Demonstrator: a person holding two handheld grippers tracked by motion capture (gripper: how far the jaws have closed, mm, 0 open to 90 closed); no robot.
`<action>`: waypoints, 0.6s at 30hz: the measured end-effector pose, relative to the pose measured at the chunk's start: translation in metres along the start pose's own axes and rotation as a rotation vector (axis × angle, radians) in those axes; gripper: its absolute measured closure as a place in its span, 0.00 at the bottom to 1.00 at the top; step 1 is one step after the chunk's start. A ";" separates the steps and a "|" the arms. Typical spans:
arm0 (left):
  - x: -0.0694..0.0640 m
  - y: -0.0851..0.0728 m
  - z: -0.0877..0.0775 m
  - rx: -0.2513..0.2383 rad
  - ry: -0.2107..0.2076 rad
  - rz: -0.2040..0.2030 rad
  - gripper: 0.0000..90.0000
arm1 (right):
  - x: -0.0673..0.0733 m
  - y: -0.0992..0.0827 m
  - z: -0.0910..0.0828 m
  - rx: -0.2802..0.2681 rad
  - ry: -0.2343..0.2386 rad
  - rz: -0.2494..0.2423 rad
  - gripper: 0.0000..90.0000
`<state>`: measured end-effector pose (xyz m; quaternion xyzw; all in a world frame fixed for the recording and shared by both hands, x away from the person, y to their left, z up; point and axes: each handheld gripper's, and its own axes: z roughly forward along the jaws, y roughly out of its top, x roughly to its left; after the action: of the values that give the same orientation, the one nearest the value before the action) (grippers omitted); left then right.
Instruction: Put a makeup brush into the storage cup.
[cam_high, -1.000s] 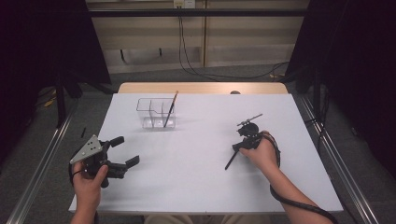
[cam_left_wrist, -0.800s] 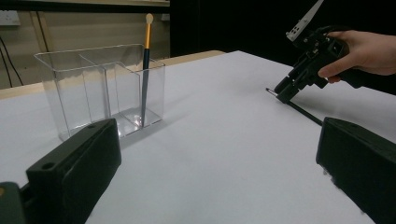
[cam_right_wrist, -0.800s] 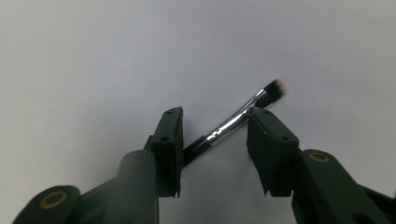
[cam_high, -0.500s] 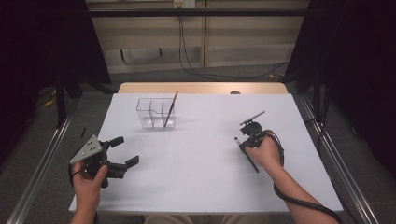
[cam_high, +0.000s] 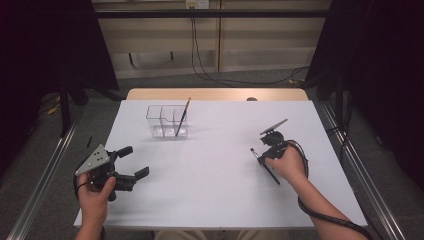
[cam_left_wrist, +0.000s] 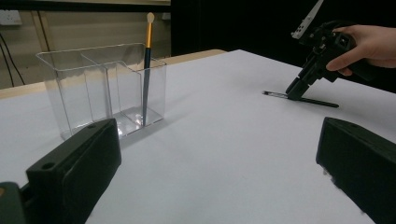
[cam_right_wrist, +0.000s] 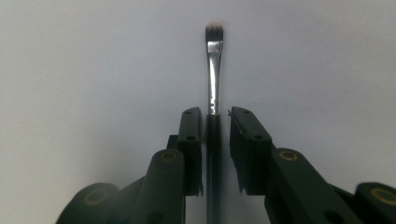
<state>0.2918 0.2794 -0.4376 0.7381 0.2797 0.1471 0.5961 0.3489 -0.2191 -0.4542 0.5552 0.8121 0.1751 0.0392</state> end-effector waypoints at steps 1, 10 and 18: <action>0.000 0.000 0.000 0.000 0.000 0.001 0.00 | 0.000 -0.001 0.000 0.001 0.001 -0.005 0.83; -0.001 0.002 0.005 -0.003 -0.008 0.001 0.00 | -0.002 -0.016 -0.008 0.032 0.000 -0.017 0.82; -0.001 0.006 0.014 0.002 -0.024 0.012 0.00 | -0.004 -0.032 -0.014 0.028 0.006 -0.018 0.81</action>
<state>0.2998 0.2671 -0.4352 0.7420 0.2682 0.1418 0.5978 0.3185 -0.2368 -0.4523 0.5480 0.8195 0.1649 0.0305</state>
